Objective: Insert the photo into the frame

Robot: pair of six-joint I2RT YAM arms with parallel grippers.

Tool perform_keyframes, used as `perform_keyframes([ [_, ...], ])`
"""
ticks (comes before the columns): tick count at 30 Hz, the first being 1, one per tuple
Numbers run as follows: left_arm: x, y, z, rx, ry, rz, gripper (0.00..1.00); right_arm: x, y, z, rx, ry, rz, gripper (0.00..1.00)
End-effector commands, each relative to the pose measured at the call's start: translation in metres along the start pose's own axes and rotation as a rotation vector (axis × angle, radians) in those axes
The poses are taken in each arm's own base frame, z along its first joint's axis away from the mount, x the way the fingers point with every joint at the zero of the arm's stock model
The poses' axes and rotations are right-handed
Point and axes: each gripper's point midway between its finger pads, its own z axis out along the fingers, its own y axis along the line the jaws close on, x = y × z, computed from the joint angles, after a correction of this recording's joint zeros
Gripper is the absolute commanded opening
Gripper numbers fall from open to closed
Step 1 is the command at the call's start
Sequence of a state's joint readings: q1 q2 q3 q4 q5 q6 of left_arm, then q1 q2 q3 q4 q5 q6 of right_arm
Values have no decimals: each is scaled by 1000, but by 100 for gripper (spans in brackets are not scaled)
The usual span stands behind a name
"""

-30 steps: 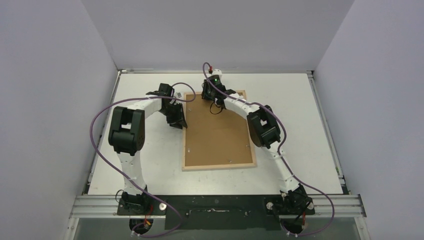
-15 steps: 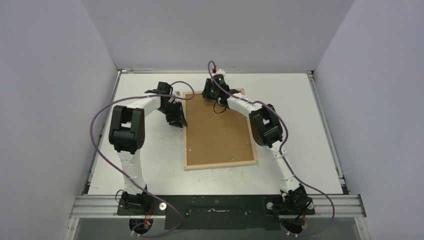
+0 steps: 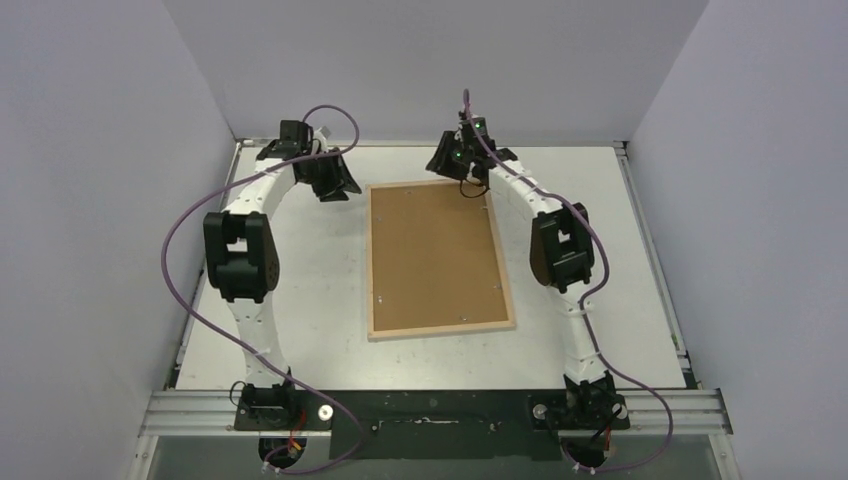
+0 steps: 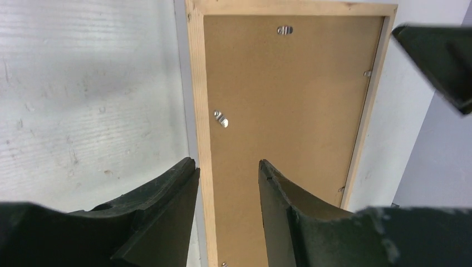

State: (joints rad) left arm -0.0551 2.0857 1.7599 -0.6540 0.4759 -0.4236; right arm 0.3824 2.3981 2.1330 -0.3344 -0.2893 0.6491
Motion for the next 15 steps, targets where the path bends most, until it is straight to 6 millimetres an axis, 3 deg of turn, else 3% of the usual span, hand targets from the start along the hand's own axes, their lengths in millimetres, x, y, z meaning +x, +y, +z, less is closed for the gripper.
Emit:
perform_keyframes([
  [1, -23, -6, 15, 32, -27, -2, 45, 48, 62, -18, -99, 97, -32, 34],
  [6, -69, -11, 37, 62, -124, 67, 54, 57, 67, -23, -73, 91, -25, 33],
  [10, -106, -15, 50, 97, -238, 99, 70, 59, 63, -37, -51, 84, -32, 33],
  [15, -121, -16, 82, 186, -269, 93, 78, 38, 39, -66, 41, 24, -46, 33],
])
